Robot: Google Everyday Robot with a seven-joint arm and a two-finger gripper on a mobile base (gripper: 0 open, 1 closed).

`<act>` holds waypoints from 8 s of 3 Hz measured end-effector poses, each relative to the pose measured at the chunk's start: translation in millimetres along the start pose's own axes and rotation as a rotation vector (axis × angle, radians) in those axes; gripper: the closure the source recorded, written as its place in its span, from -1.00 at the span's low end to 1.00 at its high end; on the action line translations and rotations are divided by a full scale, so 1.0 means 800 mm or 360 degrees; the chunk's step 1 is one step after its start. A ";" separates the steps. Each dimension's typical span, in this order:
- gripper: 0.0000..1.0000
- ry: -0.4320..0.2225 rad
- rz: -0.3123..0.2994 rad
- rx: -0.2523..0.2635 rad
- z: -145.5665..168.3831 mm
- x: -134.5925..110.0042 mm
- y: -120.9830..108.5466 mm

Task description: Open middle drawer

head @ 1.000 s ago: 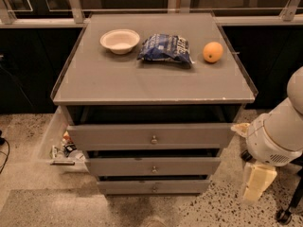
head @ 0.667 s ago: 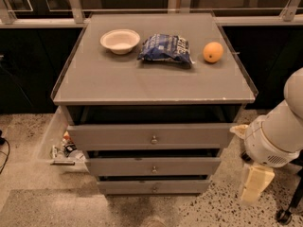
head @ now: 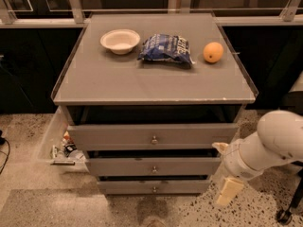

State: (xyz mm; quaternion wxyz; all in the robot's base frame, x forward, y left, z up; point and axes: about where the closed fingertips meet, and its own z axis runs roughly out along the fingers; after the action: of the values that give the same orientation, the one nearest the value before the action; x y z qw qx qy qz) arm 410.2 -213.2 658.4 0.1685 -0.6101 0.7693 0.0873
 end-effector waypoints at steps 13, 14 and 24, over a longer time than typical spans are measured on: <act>-1.00 -0.0301 -0.0551 0.0332 0.351 0.063 -0.170; -0.64 -0.0300 -0.0550 0.0332 0.351 0.064 -0.171; 1.00 -0.0383 -0.0539 0.0205 0.341 0.072 -0.141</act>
Offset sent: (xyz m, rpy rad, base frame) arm 0.0233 0.0007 -0.0521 0.0739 -0.0325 -0.0145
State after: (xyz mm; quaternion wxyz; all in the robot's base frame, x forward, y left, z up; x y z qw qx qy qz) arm 549.5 -199.4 392.1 0.3099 -0.7039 0.6340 0.0806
